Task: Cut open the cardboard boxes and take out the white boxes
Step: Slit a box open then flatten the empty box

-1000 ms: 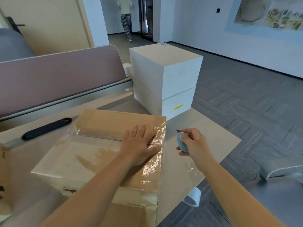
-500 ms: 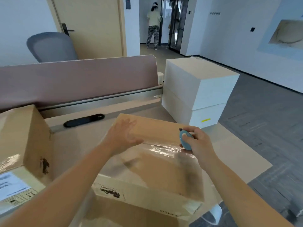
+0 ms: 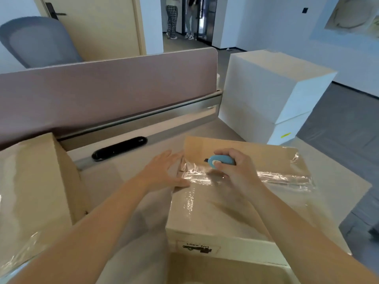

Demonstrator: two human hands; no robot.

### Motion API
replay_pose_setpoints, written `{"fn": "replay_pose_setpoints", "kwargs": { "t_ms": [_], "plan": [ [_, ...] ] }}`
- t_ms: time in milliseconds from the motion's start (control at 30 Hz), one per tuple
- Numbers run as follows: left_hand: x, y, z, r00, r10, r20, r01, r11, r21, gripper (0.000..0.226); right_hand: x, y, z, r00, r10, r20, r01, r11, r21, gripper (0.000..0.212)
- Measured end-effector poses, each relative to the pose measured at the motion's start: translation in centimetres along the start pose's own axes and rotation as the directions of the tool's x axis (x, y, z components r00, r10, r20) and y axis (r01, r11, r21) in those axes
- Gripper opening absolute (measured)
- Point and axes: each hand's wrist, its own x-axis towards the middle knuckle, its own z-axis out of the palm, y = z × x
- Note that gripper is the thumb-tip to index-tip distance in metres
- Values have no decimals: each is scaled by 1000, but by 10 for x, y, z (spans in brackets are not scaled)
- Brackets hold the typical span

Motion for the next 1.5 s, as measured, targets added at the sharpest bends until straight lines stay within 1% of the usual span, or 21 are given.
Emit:
{"fn": "replay_pose_setpoints", "kwargs": {
  "t_ms": [133, 200, 267, 433, 700, 800, 967, 1167, 1267, 1367, 1500],
  "plan": [
    [8, -5, 0, 995, 79, 56, -77, 996, -42, 93, 2, -3, 17, 997, -54, 55, 61, 988, -139, 21],
    [11, -11, 1, 993, 85, 82, -77, 993, -95, 99, 1, -6, 25, 991, -90, 97, 107, 976, -192, 20],
    [14, -16, 2, 992, 91, 92, -78, 988, -135, 104, -1, -8, 33, 983, -118, 139, 145, 968, -205, 19],
    [14, -18, -3, 982, 150, 115, -127, 975, -183, 94, -4, -8, 38, 962, -187, 198, 240, 924, -296, 22],
    [16, -21, -1, 983, 140, 117, -108, 962, -250, 94, -1, -13, 39, 941, -217, 258, 310, 859, -407, 21],
    [16, -22, -1, 981, 151, 123, -116, 961, -251, 94, -1, -13, 42, 939, -212, 271, 314, 852, -420, 23],
    [16, -22, -1, 980, 160, 118, -126, 959, -254, 93, 2, -15, 45, 922, -208, 327, 351, 805, -478, 24],
    [15, -23, -2, 977, 175, 123, -135, 951, -278, 88, 4, -21, 48, 910, -168, 378, 360, 773, -523, 24],
    [15, -22, -1, 978, 172, 120, -128, 944, -305, 85, 5, -25, 49, 904, -130, 407, 359, 746, -560, 25],
    [14, -22, -2, 979, 158, 128, -114, 948, -297, 79, 6, -29, 49, 891, -75, 447, 366, 701, -612, 29],
    [13, -21, -4, 977, 159, 142, -114, 953, -279, 83, 7, -35, 46, 888, -32, 459, 360, 670, -650, 31]
  ]
}}
